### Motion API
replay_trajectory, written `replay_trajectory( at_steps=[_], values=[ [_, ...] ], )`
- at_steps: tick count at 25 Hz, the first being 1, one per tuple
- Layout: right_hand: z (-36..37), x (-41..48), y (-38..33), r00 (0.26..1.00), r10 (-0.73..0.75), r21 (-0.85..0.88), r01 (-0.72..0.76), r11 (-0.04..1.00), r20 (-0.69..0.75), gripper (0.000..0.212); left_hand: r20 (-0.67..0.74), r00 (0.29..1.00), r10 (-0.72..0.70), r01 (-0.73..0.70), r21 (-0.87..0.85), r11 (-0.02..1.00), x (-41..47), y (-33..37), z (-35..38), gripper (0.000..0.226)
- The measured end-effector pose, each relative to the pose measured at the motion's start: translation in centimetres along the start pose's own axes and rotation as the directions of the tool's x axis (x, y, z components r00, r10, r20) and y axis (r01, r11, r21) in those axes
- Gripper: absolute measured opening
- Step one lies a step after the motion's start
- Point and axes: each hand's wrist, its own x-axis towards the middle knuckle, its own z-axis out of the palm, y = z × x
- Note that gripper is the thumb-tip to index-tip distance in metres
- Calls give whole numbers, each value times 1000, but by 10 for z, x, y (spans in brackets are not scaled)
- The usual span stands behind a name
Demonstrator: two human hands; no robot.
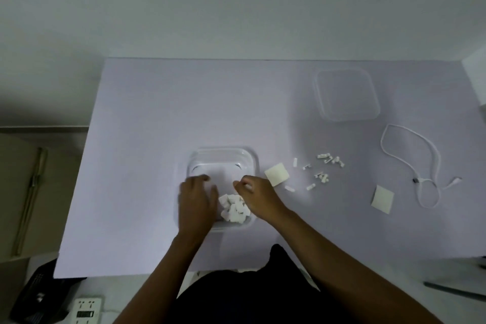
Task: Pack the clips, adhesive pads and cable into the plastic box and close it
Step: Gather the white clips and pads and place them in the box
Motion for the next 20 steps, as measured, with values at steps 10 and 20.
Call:
replay_trajectory(
  at_steps=[10,20],
  values=[
    [76,12,43,975,-39,-487,145,861,220,78,24,950,-312,312,-152,938,24,-69,1,40],
    [49,-8,21,962,-218,-449,269,852,164,31,-72,941,-331,335,59,940,25,-54,-1,52]
  ],
)
